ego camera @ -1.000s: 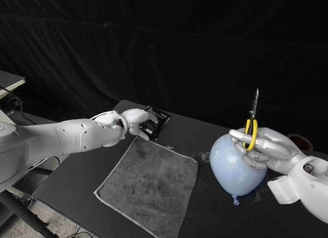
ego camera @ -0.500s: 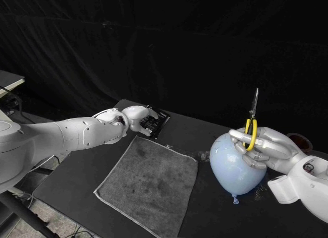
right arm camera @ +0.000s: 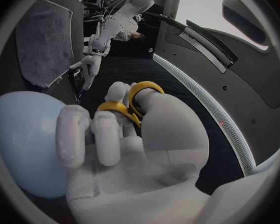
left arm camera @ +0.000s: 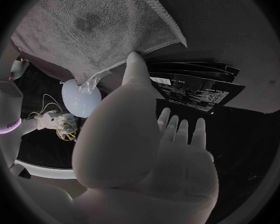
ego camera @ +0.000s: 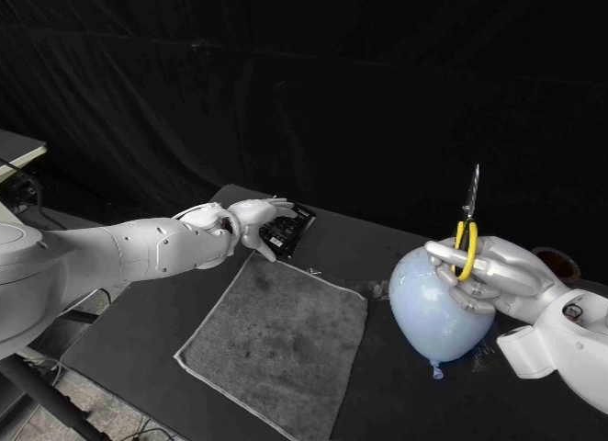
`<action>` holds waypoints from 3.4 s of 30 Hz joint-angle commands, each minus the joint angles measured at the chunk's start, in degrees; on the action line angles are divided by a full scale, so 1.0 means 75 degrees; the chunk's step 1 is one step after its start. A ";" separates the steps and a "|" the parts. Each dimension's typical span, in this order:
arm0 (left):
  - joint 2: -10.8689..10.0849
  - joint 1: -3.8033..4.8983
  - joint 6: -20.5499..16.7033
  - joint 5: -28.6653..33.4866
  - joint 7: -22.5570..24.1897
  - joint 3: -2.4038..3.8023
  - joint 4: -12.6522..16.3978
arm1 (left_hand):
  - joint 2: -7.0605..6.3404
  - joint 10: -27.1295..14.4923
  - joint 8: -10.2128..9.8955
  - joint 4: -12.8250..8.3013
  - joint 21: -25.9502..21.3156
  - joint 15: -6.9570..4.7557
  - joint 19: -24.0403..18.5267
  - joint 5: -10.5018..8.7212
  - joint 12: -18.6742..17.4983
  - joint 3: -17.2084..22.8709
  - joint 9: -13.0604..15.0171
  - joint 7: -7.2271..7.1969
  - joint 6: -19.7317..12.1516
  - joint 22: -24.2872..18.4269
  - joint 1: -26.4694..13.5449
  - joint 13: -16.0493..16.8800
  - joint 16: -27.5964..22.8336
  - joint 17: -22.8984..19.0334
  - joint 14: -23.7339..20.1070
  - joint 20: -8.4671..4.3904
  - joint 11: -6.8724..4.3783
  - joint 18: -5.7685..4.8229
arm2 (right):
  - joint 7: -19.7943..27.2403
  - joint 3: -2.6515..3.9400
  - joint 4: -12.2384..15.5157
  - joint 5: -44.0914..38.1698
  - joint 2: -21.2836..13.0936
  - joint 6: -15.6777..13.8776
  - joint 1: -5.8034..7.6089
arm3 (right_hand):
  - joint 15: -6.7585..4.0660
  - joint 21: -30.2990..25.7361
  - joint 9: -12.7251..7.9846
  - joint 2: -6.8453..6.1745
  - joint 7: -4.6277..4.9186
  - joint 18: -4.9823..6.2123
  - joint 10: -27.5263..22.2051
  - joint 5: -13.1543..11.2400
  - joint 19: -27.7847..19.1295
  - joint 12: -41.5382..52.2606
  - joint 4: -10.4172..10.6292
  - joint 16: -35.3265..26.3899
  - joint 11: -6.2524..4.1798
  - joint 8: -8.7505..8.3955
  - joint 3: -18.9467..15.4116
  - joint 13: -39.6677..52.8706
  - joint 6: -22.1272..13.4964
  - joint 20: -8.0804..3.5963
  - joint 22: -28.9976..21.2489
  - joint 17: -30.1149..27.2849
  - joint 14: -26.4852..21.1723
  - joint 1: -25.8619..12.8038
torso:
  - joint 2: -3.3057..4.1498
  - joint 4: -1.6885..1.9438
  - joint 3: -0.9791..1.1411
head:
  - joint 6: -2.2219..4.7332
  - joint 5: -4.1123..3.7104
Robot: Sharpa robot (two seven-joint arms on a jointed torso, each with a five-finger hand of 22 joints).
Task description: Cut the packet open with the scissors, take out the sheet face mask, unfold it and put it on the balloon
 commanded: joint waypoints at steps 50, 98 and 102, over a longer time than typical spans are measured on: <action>0.0088 0.0016 0.0946 -0.0695 -0.1467 0.0024 0.0022 | 0.0757 0.2182 0.0692 -0.0056 0.0431 0.0273 0.0992 -0.0001 0.0134 0.3279 0.0648 0.0618 0.1926 0.0216 0.0571 0.0154 0.0567 0.0639 0.2210 -0.0021 0.0657 0.0107 | 0.0071 0.0006 -0.0014 -0.0199 0.0001 0.0044 -0.0026 | -0.0070 -0.0059 0.0016 0.0108 -0.0046 -0.0013 0.1961 -0.0010 0.0284 0.8252 -0.0074 0.0042 -0.0658 -0.0046 0.0133 0.2377 0.0026 -0.0008 0.1591 0.2008 0.0798 0.0186 | 0.0006 0.0009 -0.0007 | -0.0086 -0.0014; -0.0303 0.0014 0.1393 -0.0137 -0.1198 0.0078 0.0786 | 0.1686 0.5585 0.1534 -0.0116 0.1341 0.0529 0.3467 -0.0007 0.0224 0.5002 0.0884 0.0623 0.4326 0.0425 0.0005 0.0237 0.1189 0.1075 0.5309 0.0109 0.0905 0.0106 | 0.0094 0.0005 -0.0045 -0.0278 -0.0046 -0.0012 -0.0029 | -0.0072 -0.0088 0.0025 0.0112 -0.0045 -0.0006 0.1961 -0.0010 0.0270 0.8252 -0.0079 0.0042 -0.0658 -0.0066 0.0159 0.2377 0.0051 -0.0008 0.1582 0.2008 0.0798 0.0162 | 0.0008 0.0002 -0.0001 | -0.0107 -0.0004; -0.0341 0.0014 0.1481 -0.0020 -0.1144 0.0079 0.0855 | 0.1670 0.5595 0.1552 -0.0112 0.1336 0.0535 0.3475 -0.0008 0.0208 0.5112 0.0894 0.0623 0.4343 0.0412 -0.0070 0.0233 0.1161 0.1058 0.5318 0.0111 0.0912 0.0104 | 0.0095 0.0005 -0.0048 -0.0283 -0.0051 -0.0018 -0.0029 | -0.0072 -0.0105 0.0028 0.0115 -0.0044 -0.0003 0.1961 -0.0011 0.0262 0.8252 -0.0079 0.0042 -0.0657 -0.0077 0.0170 0.2377 0.0056 -0.0007 0.1578 0.2008 0.0798 0.0151 | 0.0008 0.0001 -0.0005 | -0.0105 -0.0011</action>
